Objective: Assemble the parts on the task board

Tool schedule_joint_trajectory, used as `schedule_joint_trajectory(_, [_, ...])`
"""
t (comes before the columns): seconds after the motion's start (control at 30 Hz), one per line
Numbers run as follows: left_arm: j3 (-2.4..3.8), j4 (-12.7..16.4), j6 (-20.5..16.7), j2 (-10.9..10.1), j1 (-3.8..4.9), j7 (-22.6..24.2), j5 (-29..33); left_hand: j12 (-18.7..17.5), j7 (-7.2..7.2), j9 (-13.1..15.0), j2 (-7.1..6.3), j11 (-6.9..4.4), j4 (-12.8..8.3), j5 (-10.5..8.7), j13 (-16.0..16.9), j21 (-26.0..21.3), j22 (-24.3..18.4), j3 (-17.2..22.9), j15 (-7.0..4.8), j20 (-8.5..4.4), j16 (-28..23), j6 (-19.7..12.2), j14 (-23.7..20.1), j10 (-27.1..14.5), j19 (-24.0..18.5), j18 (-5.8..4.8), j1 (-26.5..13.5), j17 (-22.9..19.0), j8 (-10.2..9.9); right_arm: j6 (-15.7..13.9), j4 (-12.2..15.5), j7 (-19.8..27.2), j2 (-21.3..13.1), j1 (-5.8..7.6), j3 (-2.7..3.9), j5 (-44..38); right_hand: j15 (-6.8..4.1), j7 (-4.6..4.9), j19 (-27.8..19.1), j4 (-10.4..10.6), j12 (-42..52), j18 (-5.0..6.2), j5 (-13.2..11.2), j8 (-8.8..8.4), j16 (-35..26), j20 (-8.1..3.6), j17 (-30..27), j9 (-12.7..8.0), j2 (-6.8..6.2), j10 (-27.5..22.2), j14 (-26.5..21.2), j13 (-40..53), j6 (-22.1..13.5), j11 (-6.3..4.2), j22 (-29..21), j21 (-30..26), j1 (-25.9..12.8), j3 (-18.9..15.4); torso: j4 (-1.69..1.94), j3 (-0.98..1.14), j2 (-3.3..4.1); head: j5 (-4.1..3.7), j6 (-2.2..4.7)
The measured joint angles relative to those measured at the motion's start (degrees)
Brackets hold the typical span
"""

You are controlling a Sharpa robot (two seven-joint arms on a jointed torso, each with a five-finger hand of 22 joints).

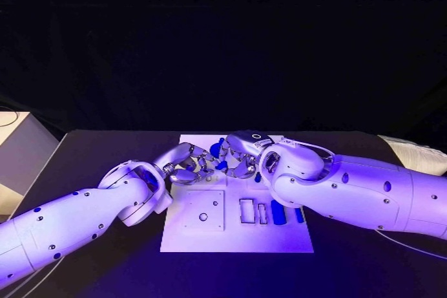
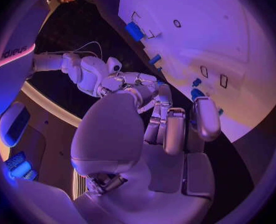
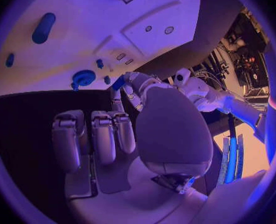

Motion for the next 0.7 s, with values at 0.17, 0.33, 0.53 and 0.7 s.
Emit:
schedule_joint_trajectory(0.17, [0.00,-0.14,0.08,0.12,0.00,-0.08,0.04,0.42,0.00,0.00,-0.22,0.00,-0.16,0.00,0.10,0.00,0.00,0.16,0.00,0.00,0.00,0.00,0.00,0.00,0.00,0.00,-0.22,0.00,0.00,-0.22,0.14,0.00,-0.03,0.00,0.00,0.08,0.00,0.00,0.00,0.00,0.00,0.00,0.00,0.00,0.00,0.00,0.00,0.04,0.00,0.00,0.00,0.00,0.00,0.00,0.03,0.00,0.00,0.00,0.00,0.00,0.01,-0.01,-0.14])
schedule_joint_trajectory(0.33, [0.00,-0.34,0.19,0.22,-0.01,-0.22,0.04,0.43,0.00,0.00,-0.22,0.00,-0.16,0.00,0.11,0.00,0.00,0.16,0.00,0.00,0.00,0.00,0.00,0.00,0.00,0.00,-0.22,0.00,0.00,-0.66,0.33,0.00,-0.05,-0.01,0.00,0.13,0.00,0.00,0.00,0.00,0.00,0.00,0.23,-0.01,0.00,0.00,0.00,0.07,0.00,0.00,0.00,-0.01,0.00,0.00,0.03,0.00,0.00,0.00,-0.04,0.03,0.02,0.06,-0.19])
schedule_joint_trajectory(0.53, [0.00,-0.67,0.42,0.29,-0.04,-0.49,0.02,0.43,0.00,0.01,-0.22,0.00,-0.16,0.00,0.19,-0.01,0.14,0.16,0.00,0.00,0.00,0.00,0.00,0.00,0.00,0.00,-0.22,0.00,0.00,-1.28,0.53,0.06,-0.11,-0.01,0.01,0.17,0.00,0.00,0.00,0.00,0.00,0.00,0.23,0.05,0.00,0.00,0.00,0.07,0.00,0.00,0.00,-0.01,0.00,0.00,0.03,0.00,0.00,0.00,-0.07,0.05,0.02,0.09,-0.28])
schedule_joint_trajectory(0.7, [-0.01,-0.82,0.64,0.34,-0.06,-0.65,0.01,0.43,0.00,0.01,-0.22,0.00,-0.16,0.00,0.19,-0.01,0.14,0.16,0.00,0.00,0.00,0.00,0.00,0.00,0.00,0.01,-0.22,0.00,0.00,-1.65,0.57,0.09,-0.15,-0.02,0.01,0.19,0.00,0.00,0.00,0.00,0.00,0.00,0.23,0.23,0.00,0.00,0.00,0.06,0.00,0.00,0.00,-0.01,0.00,0.00,0.02,0.00,0.00,0.00,-0.08,0.06,0.02,0.09,-0.36])
